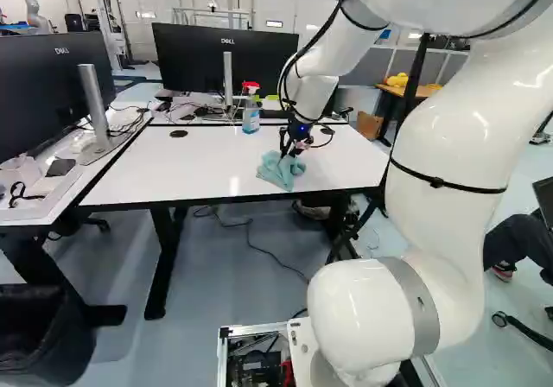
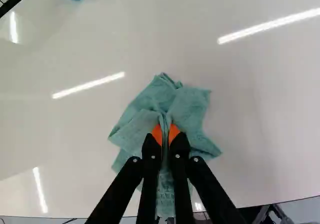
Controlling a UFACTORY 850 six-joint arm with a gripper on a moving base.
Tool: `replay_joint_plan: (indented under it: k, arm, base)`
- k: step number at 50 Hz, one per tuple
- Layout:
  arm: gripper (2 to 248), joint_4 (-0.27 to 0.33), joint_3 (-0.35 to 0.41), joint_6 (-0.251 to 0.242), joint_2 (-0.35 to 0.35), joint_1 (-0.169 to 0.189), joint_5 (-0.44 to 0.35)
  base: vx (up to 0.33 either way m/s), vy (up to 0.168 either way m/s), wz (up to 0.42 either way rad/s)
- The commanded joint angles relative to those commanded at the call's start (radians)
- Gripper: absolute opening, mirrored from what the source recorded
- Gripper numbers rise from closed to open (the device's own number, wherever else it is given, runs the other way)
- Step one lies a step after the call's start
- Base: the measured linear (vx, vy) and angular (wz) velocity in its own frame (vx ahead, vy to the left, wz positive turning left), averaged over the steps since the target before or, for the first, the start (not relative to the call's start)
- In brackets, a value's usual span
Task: Clean the table with the green towel
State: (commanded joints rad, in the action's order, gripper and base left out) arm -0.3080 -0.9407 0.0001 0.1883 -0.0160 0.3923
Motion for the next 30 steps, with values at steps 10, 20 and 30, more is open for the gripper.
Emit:
replay_joint_plan:
  k: [10,20,30]
  arm:
    - [35,0.0,-0.019,0.0,0.016,-0.034,0.0]
    - [35,0.0,-0.004,0.0,0.003,-0.063,0.0]
    - [35,0.0,0.039,0.0,-0.034,-0.084,0.0]
  base:
    - [0.0,0.0,0.0]
    - [0.0,0.0,0.0]
    - [0.0,0.0,0.0]
